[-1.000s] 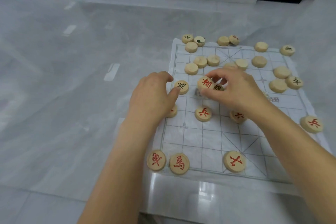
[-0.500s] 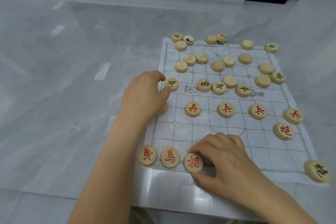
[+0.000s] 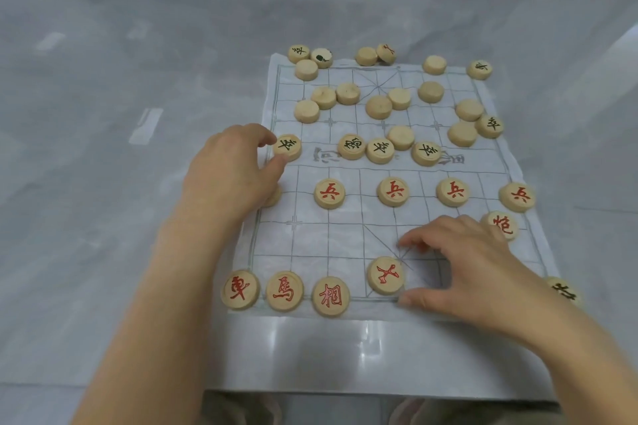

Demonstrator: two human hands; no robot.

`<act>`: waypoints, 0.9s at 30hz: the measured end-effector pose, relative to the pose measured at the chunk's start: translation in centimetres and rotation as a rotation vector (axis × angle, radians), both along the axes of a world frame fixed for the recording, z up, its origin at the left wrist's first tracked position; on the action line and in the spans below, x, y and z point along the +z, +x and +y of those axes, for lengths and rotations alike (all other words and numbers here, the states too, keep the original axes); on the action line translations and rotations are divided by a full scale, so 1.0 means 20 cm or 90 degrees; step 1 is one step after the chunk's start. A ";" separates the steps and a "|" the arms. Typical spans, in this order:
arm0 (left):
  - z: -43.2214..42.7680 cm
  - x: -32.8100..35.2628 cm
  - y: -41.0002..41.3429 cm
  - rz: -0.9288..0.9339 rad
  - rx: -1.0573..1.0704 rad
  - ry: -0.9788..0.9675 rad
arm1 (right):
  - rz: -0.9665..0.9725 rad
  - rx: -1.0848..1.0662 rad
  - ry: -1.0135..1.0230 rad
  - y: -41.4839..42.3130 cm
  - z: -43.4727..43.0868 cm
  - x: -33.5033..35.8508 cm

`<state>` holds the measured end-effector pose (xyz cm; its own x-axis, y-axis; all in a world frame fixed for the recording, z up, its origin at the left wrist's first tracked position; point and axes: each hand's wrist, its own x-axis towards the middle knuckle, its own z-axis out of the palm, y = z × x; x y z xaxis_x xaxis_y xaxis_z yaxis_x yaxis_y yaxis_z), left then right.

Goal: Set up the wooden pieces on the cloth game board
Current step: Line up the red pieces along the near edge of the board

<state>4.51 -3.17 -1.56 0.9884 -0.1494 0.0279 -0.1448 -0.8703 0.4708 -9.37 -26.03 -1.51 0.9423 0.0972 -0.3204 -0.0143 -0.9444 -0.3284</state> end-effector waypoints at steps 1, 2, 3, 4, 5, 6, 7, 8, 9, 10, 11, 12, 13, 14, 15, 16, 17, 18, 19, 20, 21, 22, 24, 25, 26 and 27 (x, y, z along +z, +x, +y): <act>0.00 0.00 0.00 -0.002 0.000 0.001 | -0.003 0.018 -0.009 0.00 0.01 -0.01; 0.00 0.00 0.00 -0.003 -0.001 0.002 | -0.008 0.037 -0.010 -0.01 0.02 -0.02; 0.00 -0.01 0.00 -0.003 -0.002 0.003 | -0.015 0.056 -0.005 -0.01 0.03 -0.03; -0.01 -0.01 0.00 -0.003 -0.003 0.005 | -0.017 0.072 0.004 -0.01 0.03 -0.04; -0.01 -0.01 0.00 -0.002 -0.003 0.007 | -0.015 0.083 0.012 -0.01 0.04 -0.05; -0.01 -0.01 0.00 -0.002 -0.002 0.009 | -0.009 0.086 0.013 -0.01 0.05 -0.05; -0.01 -0.01 0.00 -0.002 -0.002 0.008 | -0.005 0.082 0.003 -0.01 0.06 -0.04; -0.01 -0.01 0.00 -0.004 -0.003 0.008 | -0.007 0.074 -0.017 -0.01 0.07 -0.03; -0.01 -0.01 0.00 -0.005 -0.003 0.007 | -0.014 0.065 -0.044 -0.01 0.07 -0.03; -0.01 -0.01 0.00 -0.006 -0.003 0.006 | -0.025 0.057 -0.067 0.00 0.08 -0.02; -0.01 -0.01 0.00 -0.005 -0.003 0.005 | -0.039 0.054 -0.077 0.00 0.09 -0.01; 0.00 -0.01 0.00 -0.004 -0.002 0.005 | -0.056 0.056 -0.074 0.00 0.09 -0.02; 0.00 -0.01 0.00 -0.003 -0.002 0.006 | -0.074 0.062 -0.058 0.00 0.10 -0.02; 0.00 -0.02 0.00 -0.004 -0.002 0.007 | -0.088 0.074 -0.040 -0.01 0.10 -0.03; 0.00 -0.02 0.00 -0.005 -0.002 0.007 | -0.096 0.087 -0.022 -0.01 0.11 -0.04; 0.00 -0.02 0.00 -0.006 -0.002 0.006 | -0.102 0.093 -0.004 -0.01 0.11 -0.05; -0.01 -0.02 0.00 -0.006 -0.002 0.006 | -0.101 0.097 0.006 -0.02 0.11 -0.05; -0.01 -0.02 0.00 -0.005 -0.002 0.008 | -0.092 0.104 0.006 -0.02 0.12 -0.06; -0.02 -0.02 0.00 -0.006 -0.004 0.012 | -0.081 0.114 -0.001 -0.02 0.12 -0.06; -0.02 -0.03 -0.01 -0.007 -0.011 0.015 | -0.072 0.124 -0.009 -0.02 0.13 -0.07; -0.03 -0.03 -0.01 -0.009 -0.018 0.018 | -0.063 0.130 -0.013 -0.02 0.14 -0.08; -0.03 -0.03 -0.01 -0.010 -0.023 0.018 | -0.057 0.132 -0.012 -0.03 0.14 -0.08; -0.03 -0.04 -0.02 -0.008 -0.026 0.019 | -0.049 0.131 -0.009 -0.03 0.15 -0.08; -0.03 -0.04 -0.02 -0.007 -0.027 0.023 | -0.043 0.129 -0.007 -0.02 0.14 -0.08; -0.03 -0.05 -0.02 -0.006 -0.029 0.026 | -0.035 0.121 0.002 -0.02 0.14 -0.07; -0.03 -0.05 -0.02 -0.005 -0.030 0.026 | -0.029 0.106 0.019 -0.01 0.12 -0.05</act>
<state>4.15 -3.80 -2.51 0.9800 -0.1968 0.0277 -0.1892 -0.8812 0.4332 -9.65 -23.59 -2.56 0.9256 0.2624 -0.2729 0.1574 -0.9223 -0.3529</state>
